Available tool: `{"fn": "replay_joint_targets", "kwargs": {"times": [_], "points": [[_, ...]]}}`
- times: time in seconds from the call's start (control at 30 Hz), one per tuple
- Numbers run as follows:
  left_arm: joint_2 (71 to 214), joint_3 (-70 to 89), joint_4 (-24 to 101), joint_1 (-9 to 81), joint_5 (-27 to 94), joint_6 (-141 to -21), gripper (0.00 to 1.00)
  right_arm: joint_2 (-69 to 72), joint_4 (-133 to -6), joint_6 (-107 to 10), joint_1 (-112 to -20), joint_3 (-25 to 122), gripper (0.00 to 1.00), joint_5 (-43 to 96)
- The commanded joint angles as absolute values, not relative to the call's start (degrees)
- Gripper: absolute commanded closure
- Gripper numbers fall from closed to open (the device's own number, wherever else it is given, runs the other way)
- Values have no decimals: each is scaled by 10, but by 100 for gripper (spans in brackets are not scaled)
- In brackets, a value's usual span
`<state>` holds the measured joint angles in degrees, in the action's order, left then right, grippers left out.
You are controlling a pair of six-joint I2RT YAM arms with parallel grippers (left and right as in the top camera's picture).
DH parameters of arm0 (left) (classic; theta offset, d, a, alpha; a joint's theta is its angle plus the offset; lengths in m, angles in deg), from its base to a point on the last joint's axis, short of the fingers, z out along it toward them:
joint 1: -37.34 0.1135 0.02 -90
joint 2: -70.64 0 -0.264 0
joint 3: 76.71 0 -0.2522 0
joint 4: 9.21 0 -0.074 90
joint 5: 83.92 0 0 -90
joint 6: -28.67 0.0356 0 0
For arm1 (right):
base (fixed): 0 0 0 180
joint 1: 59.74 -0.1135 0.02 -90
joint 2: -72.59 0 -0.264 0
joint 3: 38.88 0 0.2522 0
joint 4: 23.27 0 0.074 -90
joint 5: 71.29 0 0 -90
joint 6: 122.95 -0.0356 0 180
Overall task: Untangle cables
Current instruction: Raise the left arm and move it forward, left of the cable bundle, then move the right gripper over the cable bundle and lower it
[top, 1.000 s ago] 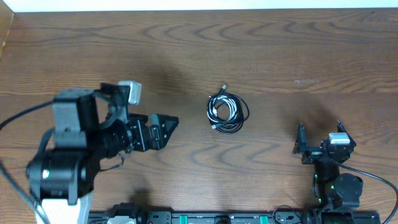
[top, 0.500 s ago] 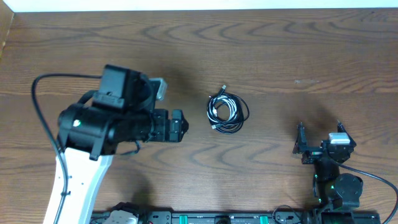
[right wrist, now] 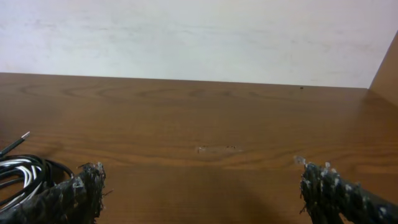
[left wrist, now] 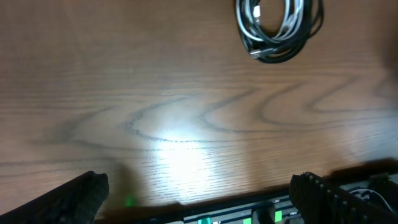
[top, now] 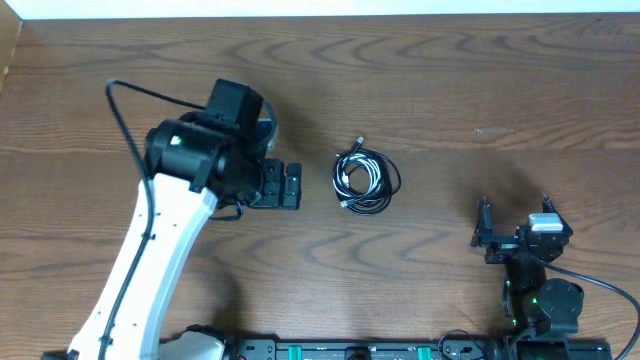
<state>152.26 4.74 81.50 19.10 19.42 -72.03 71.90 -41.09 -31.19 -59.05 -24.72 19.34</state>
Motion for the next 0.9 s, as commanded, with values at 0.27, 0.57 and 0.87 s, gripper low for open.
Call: {"fn": "replay_joint_targets", "kwargs": {"times": [0.27, 0.57, 0.87], "points": [[1586, 42, 825, 189, 184, -726, 2, 723, -413, -308, -587, -248, 1, 204], [1593, 42, 825, 189, 184, -726, 2, 723, -378, -593, -587, -248, 1, 621], [1593, 42, 825, 189, 184, -726, 2, 723, -357, -740, -587, -248, 1, 680]]}}
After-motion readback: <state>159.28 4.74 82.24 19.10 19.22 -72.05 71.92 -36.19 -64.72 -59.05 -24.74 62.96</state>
